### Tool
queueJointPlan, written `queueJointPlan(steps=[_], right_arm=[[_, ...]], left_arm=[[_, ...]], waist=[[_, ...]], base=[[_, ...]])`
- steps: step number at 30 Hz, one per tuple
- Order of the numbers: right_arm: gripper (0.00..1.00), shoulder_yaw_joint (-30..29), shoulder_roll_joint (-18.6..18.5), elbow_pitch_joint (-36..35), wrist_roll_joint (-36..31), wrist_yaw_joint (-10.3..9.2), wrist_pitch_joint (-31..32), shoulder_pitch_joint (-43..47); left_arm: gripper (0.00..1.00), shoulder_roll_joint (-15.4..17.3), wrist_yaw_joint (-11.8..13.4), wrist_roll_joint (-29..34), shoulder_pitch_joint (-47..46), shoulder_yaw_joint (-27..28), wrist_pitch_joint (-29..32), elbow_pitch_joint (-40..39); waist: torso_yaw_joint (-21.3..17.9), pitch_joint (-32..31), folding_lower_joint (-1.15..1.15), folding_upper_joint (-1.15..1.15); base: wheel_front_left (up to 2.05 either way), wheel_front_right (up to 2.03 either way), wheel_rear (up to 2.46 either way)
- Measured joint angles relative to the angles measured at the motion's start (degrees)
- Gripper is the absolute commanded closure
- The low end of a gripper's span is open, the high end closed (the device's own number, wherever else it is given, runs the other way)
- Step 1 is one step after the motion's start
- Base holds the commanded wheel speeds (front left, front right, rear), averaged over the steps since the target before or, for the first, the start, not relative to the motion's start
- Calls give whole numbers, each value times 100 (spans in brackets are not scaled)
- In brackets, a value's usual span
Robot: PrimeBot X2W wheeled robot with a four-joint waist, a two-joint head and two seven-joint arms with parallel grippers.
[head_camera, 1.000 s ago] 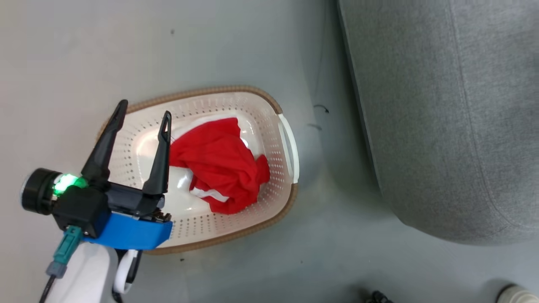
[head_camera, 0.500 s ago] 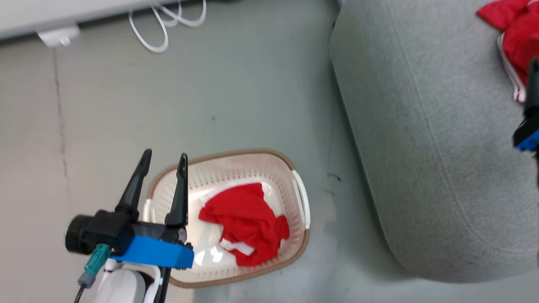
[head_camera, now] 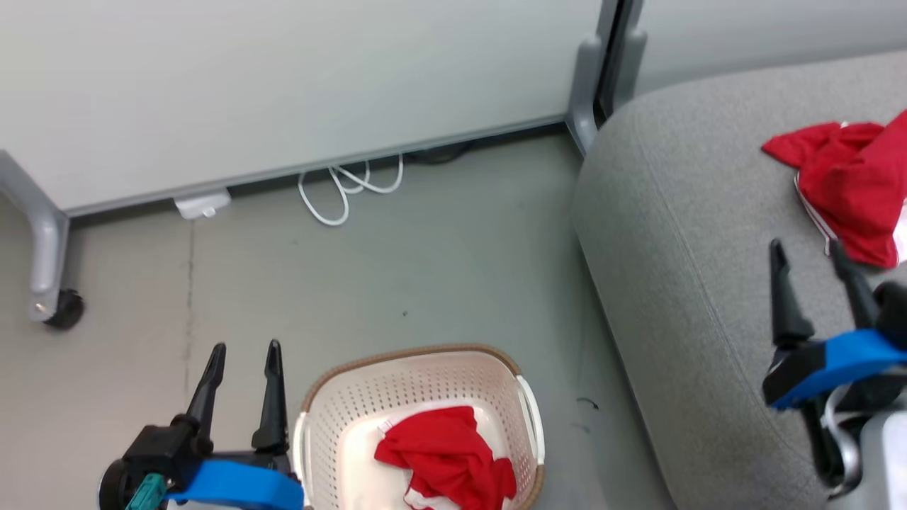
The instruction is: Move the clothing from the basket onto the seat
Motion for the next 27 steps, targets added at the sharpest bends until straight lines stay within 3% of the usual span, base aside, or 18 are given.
queueJointPlan(steps=[4,10,27], right_arm=[[0,280,230,-543,-40,1,-19,618],[0,307,309,-767,-147,0,-176,1156],[0,818,338,-453,-200,0,-450,1627]], left_arm=[[0,-51,-36,47,186,219,0,153],[0,-82,-80,52,221,426,0,371],[0,-137,-175,127,218,561,0,634]], waist=[[143,-314,0,0],[376,-536,1,0],[609,-692,2,0]], base=[[0,0,0],[0,0,0],[0,0,0]])
